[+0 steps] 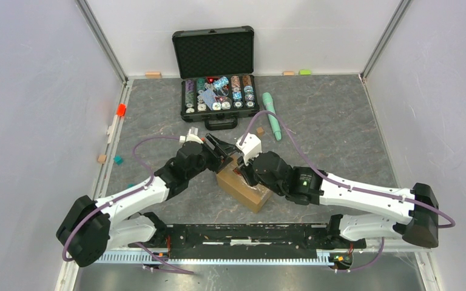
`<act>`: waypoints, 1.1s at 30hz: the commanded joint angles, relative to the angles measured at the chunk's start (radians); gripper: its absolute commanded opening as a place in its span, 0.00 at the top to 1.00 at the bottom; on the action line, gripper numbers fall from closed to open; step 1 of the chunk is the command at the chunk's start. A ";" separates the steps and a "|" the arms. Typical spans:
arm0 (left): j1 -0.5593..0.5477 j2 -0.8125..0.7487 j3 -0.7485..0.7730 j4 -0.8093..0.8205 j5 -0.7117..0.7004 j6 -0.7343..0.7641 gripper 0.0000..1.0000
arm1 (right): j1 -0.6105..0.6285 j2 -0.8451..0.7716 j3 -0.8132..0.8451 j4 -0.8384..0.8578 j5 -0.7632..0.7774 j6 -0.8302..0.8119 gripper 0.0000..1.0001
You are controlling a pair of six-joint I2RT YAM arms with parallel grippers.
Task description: Unpack the express box
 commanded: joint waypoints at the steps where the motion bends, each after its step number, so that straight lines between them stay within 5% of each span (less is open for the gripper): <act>1: 0.009 0.056 -0.033 -0.292 -0.092 0.127 0.23 | 0.012 -0.009 -0.057 -0.094 -0.096 0.029 1.00; 8: 0.013 0.054 0.009 -0.304 -0.097 0.170 0.23 | 0.012 -0.064 -0.051 -0.114 -0.055 0.043 1.00; 17: 0.113 0.058 0.329 -0.454 0.060 0.403 0.21 | 0.011 -0.036 -0.156 0.197 0.063 0.089 1.00; 22: 0.127 0.056 0.429 -0.470 0.179 0.415 0.21 | 0.010 0.023 -0.130 0.329 0.118 0.053 1.00; 28: 0.125 0.036 0.327 -0.324 0.237 0.276 0.21 | 0.008 0.100 -0.077 0.356 0.115 0.015 1.00; 33: 0.125 0.022 0.108 -0.023 0.221 0.162 0.18 | 0.007 0.089 -0.079 0.343 0.101 0.018 1.00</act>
